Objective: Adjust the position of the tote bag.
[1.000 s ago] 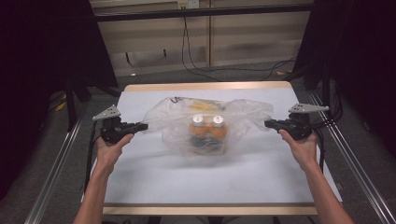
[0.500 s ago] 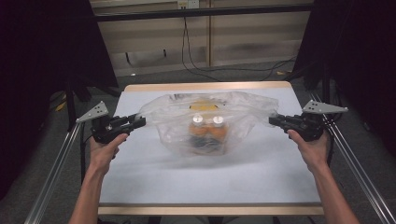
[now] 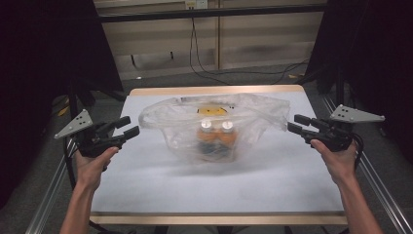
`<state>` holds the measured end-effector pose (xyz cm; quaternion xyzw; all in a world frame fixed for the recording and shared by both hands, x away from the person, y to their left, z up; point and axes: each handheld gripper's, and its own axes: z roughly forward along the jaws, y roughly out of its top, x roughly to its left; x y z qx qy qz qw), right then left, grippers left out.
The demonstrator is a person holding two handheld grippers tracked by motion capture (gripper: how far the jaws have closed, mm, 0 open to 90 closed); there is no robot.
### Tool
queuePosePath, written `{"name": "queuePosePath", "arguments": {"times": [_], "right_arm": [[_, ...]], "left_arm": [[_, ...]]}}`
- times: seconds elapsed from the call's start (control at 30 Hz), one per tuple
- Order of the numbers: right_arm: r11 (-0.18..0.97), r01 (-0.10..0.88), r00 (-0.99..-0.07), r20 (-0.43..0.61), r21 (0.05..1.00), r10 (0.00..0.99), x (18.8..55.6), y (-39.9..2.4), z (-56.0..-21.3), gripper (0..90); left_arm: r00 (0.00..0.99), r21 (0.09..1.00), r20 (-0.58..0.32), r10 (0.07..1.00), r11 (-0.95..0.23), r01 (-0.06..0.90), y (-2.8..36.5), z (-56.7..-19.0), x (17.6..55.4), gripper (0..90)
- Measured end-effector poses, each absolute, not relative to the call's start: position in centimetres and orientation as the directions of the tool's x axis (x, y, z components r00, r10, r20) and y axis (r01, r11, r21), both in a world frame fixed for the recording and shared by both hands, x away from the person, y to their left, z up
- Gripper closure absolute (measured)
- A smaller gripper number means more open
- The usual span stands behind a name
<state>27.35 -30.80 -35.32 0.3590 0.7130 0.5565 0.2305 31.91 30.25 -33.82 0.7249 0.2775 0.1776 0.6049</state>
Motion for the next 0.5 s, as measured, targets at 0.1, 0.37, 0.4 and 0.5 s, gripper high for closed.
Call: {"name": "queuePosePath", "arguments": {"times": [0.1, 0.37, 0.4, 0.5], "right_arm": [[0.146, 0.242, -0.678, 0.059, 0.959, 0.732, 26.9, -29.6, -34.9, 62.0], [0.199, 0.229, -0.755, 0.045, 0.953, 0.654, 27.9, -25.3, -34.5, 66.7], [0.205, 0.227, -0.762, 0.042, 0.952, 0.646, 28.2, -24.7, -34.5, 66.5], [0.224, 0.223, -0.782, 0.037, 0.949, 0.623, 29.1, -23.1, -34.6, 64.1]], "left_arm": [[0.803, 0.985, -0.038, 0.595, -0.113, 0.131, 29.4, -32.8, 30.8, 44.7], [0.877, 0.977, -0.019, 0.481, -0.176, 0.118, 23.5, -32.8, 31.6, 50.4], [0.886, 0.976, -0.028, 0.463, -0.177, 0.123, 22.6, -33.0, 31.9, 50.7], [0.901, 0.971, -0.032, 0.434, -0.2, 0.131, 20.2, -33.7, 32.8, 51.1]]}}
